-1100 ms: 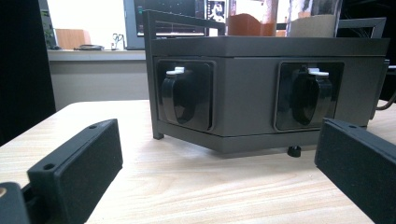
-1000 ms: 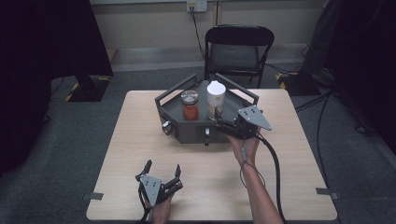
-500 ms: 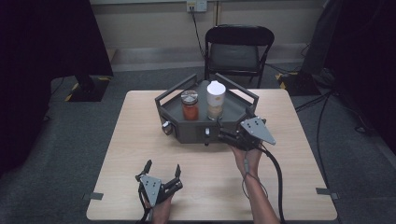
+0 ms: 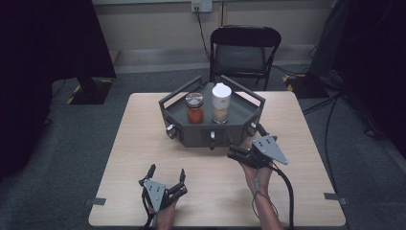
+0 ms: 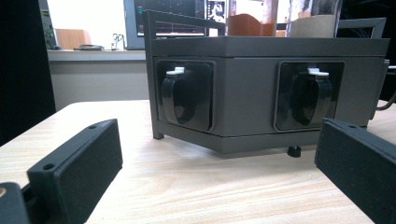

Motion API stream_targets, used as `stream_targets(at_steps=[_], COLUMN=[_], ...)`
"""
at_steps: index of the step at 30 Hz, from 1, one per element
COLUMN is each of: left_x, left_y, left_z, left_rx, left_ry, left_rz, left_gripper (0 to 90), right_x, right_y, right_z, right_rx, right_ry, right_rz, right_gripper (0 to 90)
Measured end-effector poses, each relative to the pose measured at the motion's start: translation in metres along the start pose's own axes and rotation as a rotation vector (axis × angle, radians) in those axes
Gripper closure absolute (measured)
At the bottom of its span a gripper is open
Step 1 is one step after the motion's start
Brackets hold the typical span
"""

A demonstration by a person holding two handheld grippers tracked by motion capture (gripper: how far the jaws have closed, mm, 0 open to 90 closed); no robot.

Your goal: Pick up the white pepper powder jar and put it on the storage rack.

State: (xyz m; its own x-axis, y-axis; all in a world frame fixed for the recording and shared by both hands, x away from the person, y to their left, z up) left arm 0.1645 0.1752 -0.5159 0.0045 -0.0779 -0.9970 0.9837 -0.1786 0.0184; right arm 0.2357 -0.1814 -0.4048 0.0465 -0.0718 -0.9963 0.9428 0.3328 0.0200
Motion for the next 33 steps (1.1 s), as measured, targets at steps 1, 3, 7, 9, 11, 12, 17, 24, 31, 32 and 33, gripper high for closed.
stream_targets(at_steps=[1, 3, 7, 9, 11, 12, 17, 24, 31, 32, 33], left_x=[0.0, 0.0, 0.0, 0.0, 0.0, 0.0, 0.0, 0.0, 0.0, 0.0, 0.0], left_y=[0.0, 0.0, 0.0, 0.0, 0.0, 0.0, 0.0, 0.0, 0.0, 0.0, 0.0], left_z=[0.0, 0.0, 0.0, 0.0, 0.0, 0.0, 0.0, 0.0, 0.0, 0.0, 0.0], left_rx=[0.0, 0.0, 0.0, 0.0, 0.0, 0.0, 0.0, 0.0, 0.0, 0.0, 0.0], left_ry=[0.0, 0.0, 0.0, 0.0, 0.0, 0.0, 0.0, 0.0, 0.0, 0.0, 0.0], left_rz=[0.0, 0.0, 0.0, 0.0, 0.0, 0.0, 0.0, 0.0, 0.0, 0.0, 0.0], left_gripper=[0.3, 0.3, 0.3, 0.3, 0.3, 0.4, 0.4, 0.4, 0.4, 0.3, 0.4], right_x=[0.001, 0.004, 0.009, 0.013, 0.016, 0.018, 0.026, 0.035, 0.045, 0.046, 0.048], right_y=[-0.002, -0.007, -0.014, -0.017, -0.02, -0.022, -0.03, -0.039, -0.048, -0.049, -0.05], right_z=[-0.001, -0.003, -0.005, -0.006, -0.007, -0.008, -0.01, -0.014, -0.015, -0.015, -0.015], right_rx=[-0.002, -0.004, 0.001, 0.008, 0.019, 0.022, 0.035, 0.05, 0.064, 0.067, 0.07], right_ry=[-0.006, -0.01, -0.006, 0.003, 0.003, 0.004, 0.013, -0.002, 0.012, 0.014, 0.018], right_rz=[0.005, 0.008, -0.003, -0.002, -0.007, -0.005, 0.003, 0.004, 0.006, 0.005, 0.006], right_gripper=[0.0, 0.0, 0.0, 0.0, 0.0, 0.0, 0.0, 0.0, 0.0, 0.0, 0.0])
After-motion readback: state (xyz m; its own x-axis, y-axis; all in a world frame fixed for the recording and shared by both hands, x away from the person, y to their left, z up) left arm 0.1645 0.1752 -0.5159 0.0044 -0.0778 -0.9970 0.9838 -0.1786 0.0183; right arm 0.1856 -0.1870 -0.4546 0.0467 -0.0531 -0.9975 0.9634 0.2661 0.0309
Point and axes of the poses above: each handheld gripper's, and its own axes: y roughly forward along the jaws, x roughly out of its underside, z roughly to its right, the point moved 1 cm from there along y, roughly forward along the jaws, and after that the axes turned 4 degrees about -y, right-handed, at the moved point
